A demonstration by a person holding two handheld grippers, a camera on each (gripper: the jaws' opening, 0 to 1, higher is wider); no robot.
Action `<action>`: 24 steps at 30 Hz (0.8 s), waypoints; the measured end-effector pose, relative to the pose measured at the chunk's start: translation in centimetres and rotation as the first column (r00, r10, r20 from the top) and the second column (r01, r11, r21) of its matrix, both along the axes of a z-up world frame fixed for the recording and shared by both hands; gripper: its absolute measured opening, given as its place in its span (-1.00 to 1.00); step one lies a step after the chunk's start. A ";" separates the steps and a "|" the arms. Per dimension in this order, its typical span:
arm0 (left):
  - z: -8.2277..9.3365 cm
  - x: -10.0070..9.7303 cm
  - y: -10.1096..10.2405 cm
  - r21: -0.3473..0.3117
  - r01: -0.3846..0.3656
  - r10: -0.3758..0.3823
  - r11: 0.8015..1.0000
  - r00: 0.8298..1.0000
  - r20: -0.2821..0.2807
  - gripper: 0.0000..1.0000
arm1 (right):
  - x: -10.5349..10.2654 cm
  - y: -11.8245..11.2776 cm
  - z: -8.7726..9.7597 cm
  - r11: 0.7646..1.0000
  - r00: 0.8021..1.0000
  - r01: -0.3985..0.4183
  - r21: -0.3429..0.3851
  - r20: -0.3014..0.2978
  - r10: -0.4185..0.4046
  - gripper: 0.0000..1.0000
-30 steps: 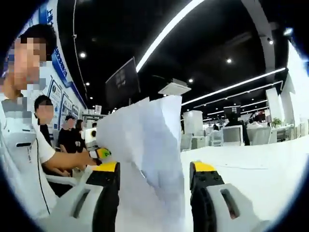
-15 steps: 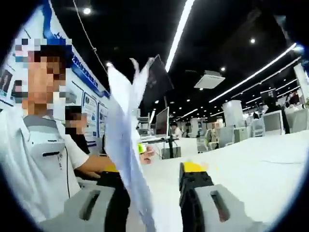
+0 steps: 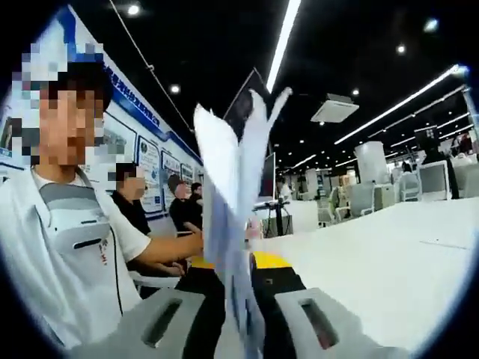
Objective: Organize the stack of printing papers by aligning and flattening the scattered papers on the table
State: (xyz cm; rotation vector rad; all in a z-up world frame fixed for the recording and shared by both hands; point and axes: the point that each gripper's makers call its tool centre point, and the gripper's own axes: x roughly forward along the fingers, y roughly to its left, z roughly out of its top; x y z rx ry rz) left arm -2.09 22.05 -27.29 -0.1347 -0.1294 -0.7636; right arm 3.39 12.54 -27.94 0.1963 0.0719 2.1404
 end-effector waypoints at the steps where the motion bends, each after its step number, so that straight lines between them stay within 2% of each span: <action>1: -0.4 0.2 -0.1 0.020 -0.009 0.009 1.000 1.000 -0.015 -0.88 | 0.1 0.1 0.3 0.999 1.000 0.017 0.038 0.023 -0.018 -0.74; 3: -1.1 0.5 -0.1 0.018 -0.004 0.005 1.000 0.999 -0.050 -0.88 | -0.1 0.0 0.4 0.999 1.000 0.003 0.035 0.028 -0.004 -1.00; 4: -1.3 0.4 -0.2 0.003 0.006 -0.006 1.000 0.998 -0.066 -0.88 | 0.0 0.1 0.3 1.000 1.000 0.008 0.022 0.026 -0.008 -1.00; 5: -1.2 0.3 -0.4 0.008 0.005 -0.004 1.000 0.998 -0.058 -0.89 | 0.2 0.2 0.2 0.999 0.997 0.028 0.046 0.077 -0.032 -1.00; 7: -1.3 0.3 -0.4 0.013 -0.005 0.006 1.000 0.999 -0.053 -0.89 | 0.1 0.2 0.3 0.995 0.989 0.043 0.092 0.140 -0.055 -1.00; 9: -1.3 0.3 -0.4 0.019 -0.006 0.007 1.000 0.999 -0.052 -0.88 | -0.3 0.0 0.2 0.993 0.984 0.038 0.108 0.169 -0.056 -1.00; 11: -1.1 0.5 -0.2 0.071 -0.050 0.050 0.996 0.999 -0.003 -0.84 | -0.3 0.0 0.3 0.996 0.990 0.036 0.081 0.135 -0.047 -1.00; 13: -0.7 0.1 0.0 0.055 -0.050 0.049 0.997 0.999 0.008 -0.72 | -0.1 0.0 0.3 0.995 0.989 0.049 0.085 0.137 -0.060 -1.00; 14: 0.2 0.0 0.8 0.005 -0.072 0.072 0.997 0.997 0.021 -0.55 | 0.9 -0.1 0.1 0.995 0.989 0.068 0.073 0.124 -0.077 -1.00; 15: 0.6 0.0 1.3 -0.014 -0.084 0.085 0.996 0.996 0.028 -0.47 | 1.1 -0.2 0.1 0.995 0.991 0.072 0.063 0.109 -0.078 -1.00; 19: 2.1 -0.2 3.5 -0.045 -0.163 0.167 0.986 0.982 0.085 -0.56 | 1.2 -0.5 0.2 0.994 0.989 0.073 0.081 0.126 -0.083 -1.00; 20: 2.0 0.0 3.7 -0.022 -0.200 0.201 0.980 0.975 0.096 -0.59 | 0.9 -0.4 0.4 0.993 0.985 0.068 0.096 0.152 -0.082 -1.00; 21: 2.0 -0.2 3.3 -0.005 -0.194 0.193 0.981 0.974 0.116 -0.58 | 0.7 -0.4 0.4 0.993 0.984 0.072 0.096 0.154 -0.086 -1.00; 22: 2.0 -0.3 3.0 0.006 -0.198 0.195 0.980 0.972 0.133 -0.56 | 0.6 -0.4 0.4 0.993 0.985 0.074 0.094 0.151 -0.088 -0.92; 23: 2.0 -0.2 3.0 0.015 -0.223 0.218 0.975 0.964 0.153 -0.50 | 0.4 -0.4 0.3 0.993 0.984 0.074 0.091 0.153 -0.088 -0.73; 24: 1.9 0.0 2.8 0.026 -0.250 0.243 0.968 0.956 0.166 -0.45 | 0.3 -0.2 -0.1 0.989 0.972 0.091 0.113 0.208 -0.113 -0.50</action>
